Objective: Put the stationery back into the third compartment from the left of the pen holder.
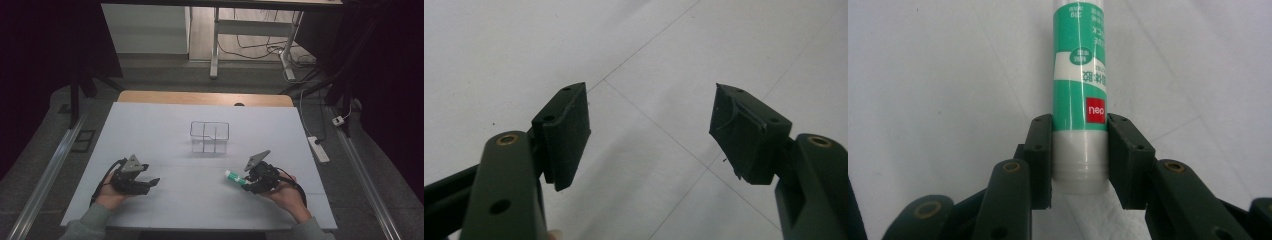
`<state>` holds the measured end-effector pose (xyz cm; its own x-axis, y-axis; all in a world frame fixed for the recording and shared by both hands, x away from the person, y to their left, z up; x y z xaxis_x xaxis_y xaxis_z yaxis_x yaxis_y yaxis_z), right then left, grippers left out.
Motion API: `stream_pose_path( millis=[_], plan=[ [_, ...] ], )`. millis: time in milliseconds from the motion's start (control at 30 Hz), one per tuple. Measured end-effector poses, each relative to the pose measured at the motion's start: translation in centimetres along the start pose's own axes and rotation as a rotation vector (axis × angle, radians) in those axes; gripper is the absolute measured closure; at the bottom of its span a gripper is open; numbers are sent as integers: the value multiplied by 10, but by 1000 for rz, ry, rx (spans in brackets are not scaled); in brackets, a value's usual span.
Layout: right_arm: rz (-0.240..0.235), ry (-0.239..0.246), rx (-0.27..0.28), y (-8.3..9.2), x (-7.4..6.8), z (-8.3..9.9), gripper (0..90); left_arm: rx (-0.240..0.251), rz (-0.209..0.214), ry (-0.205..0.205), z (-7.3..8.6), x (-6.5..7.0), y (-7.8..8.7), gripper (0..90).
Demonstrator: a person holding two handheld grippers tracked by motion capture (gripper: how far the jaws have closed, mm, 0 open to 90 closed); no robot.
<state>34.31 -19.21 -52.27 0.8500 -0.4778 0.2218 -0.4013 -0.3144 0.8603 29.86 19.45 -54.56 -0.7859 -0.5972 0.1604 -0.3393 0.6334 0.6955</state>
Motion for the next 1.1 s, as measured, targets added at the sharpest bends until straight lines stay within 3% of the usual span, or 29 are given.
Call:
stream_pose_path(
  millis=[767, 1100],
  plan=[
    [-38, -38, 98, 6, -5, -13, 654, 3, -21, -57, -6, 7, 0, 321],
    [-64, -51, 109, 0, -8, -22, 654, 2, -1, -94, -12, 15, -4, 319]
  ],
)
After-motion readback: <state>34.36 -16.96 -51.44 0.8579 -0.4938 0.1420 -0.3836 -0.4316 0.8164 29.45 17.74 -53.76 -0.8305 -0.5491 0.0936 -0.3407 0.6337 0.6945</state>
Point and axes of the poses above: each handheld gripper's, and its own axes: y roughly backward along the jaws, z roughly out of its underside, x roughly to its right, the point moved 4 cm from there along -y, roughly forward along the jaws, and after that the axes turned 13 degrees about z, right-handed, at the moved point
